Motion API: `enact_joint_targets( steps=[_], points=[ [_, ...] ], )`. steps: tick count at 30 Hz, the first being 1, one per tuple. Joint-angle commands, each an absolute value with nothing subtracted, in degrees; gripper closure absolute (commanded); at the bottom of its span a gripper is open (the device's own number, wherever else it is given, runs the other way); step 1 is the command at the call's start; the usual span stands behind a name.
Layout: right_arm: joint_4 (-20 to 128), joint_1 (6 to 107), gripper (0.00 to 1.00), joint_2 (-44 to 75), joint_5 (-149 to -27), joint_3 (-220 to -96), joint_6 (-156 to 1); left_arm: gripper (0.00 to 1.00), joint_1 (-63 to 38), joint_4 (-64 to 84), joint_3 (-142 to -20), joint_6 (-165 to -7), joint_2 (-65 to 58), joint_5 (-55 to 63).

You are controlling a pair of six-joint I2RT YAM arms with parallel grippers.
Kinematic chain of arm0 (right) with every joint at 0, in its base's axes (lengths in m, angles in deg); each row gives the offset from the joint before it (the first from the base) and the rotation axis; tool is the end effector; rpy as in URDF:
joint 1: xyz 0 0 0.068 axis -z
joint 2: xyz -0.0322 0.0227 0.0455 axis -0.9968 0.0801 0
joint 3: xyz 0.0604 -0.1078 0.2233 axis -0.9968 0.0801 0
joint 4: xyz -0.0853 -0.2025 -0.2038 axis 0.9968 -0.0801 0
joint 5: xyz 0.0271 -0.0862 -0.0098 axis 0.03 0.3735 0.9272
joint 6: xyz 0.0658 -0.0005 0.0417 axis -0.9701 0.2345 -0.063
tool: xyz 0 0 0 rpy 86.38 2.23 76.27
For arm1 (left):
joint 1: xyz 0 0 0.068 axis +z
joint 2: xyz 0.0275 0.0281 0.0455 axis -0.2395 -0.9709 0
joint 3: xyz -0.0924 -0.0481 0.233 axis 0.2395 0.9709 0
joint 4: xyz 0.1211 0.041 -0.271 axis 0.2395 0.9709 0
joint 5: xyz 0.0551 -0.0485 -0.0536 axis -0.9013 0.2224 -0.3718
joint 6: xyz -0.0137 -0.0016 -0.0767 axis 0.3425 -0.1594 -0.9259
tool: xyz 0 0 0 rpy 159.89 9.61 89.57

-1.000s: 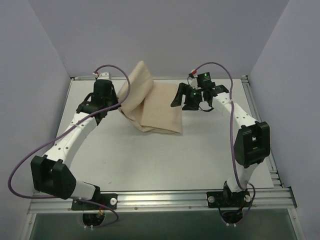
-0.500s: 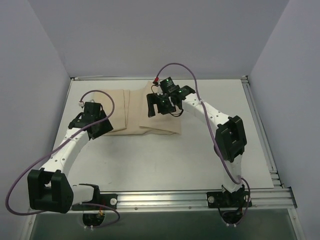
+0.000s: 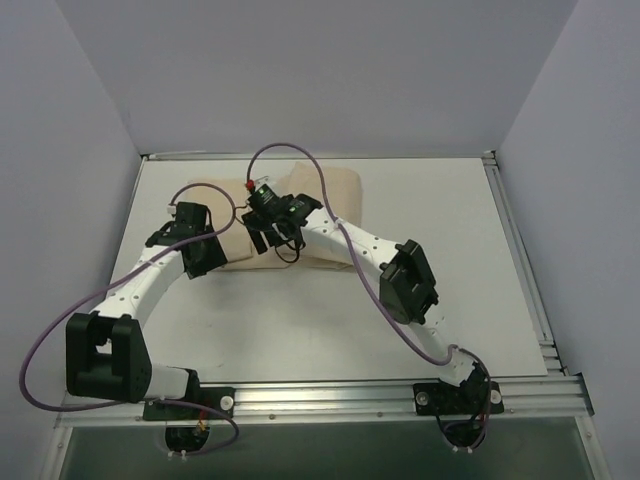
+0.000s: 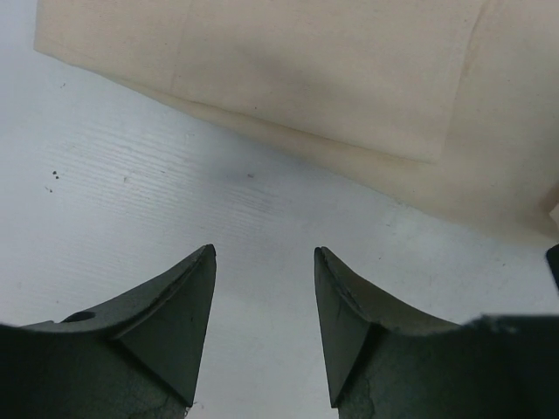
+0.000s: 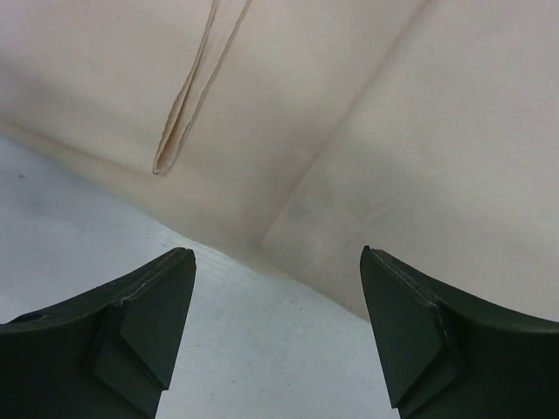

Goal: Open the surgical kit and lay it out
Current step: Open the surgical kit at the center of the board.

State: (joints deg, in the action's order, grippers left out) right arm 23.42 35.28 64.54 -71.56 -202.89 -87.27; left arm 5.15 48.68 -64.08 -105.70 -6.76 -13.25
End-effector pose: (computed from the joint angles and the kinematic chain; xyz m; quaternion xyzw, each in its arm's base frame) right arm 0.3769 0.4353 0.2255 -0.2290 0.8756 0.1735 0.3882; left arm 0.3247 -0.0391 0.1780 -0.2116 0.9385 -0.0186 0.2721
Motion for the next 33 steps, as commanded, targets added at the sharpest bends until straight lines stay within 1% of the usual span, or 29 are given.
enact_joint_targets(
  steps=[1, 5, 8, 9, 11, 12, 19, 26, 27, 33],
  points=[
    [16.8, 32.7, 0.23, 66.9, -61.4, -206.9, -87.3, 0.43, 5.9, 48.4, -68.0, -104.0, -9.2, -10.8],
    [15.8, 31.4, 0.27, 67.9, -57.5, -206.6, -86.2, 0.45, 6.6, 49.7, -69.4, -104.2, -12.7, -9.1],
    [16.3, 31.3, 0.33, 67.9, -56.6, -205.2, -85.9, 0.46, 7.2, 49.5, -69.5, -104.6, -13.4, -8.7],
    [16.7, 31.3, 0.42, 67.8, -56.5, -204.8, -85.7, 0.47, 7.6, 49.3, -69.4, -104.8, -13.4, -8.5],
    [17.2, 31.3, 0.48, 67.9, -56.4, -204.1, -85.2, 0.47, 7.9, 48.9, -69.2, -105.1, -13.4, -7.9],
    [17.9, 31.3, 0.49, 68.0, -56.6, -203.9, -84.9, 0.48, 8.1, 48.8, -69.1, -105.3, -13.4, -7.8],
    [20.1, 31.2, 0.51, 68.4, -58.6, -203.0, -84.1, 0.49, 9.3, 48.3, -68.6, -106.1, -12.0, -7.7],
    [21.1, 31.3, 0.48, 68.3, -60.4, -201.7, -84.3, 0.49, 12.4, 46.5, -66.0, -107.8, -10.2, -5.0],
    [21.4, 31.3, 0.46, 67.8, -60.7, -201.2, -84.3, 0.49, 12.7, 46.4, -65.7, -107.8, -10.2, -4.6],
    [20.9, 31.9, 0.45, 68.7, -61.0, -201.1, -84.3, 0.50, 13.6, 45.2, -64.9, -108.5, -11.5, -1.2]
  ],
)
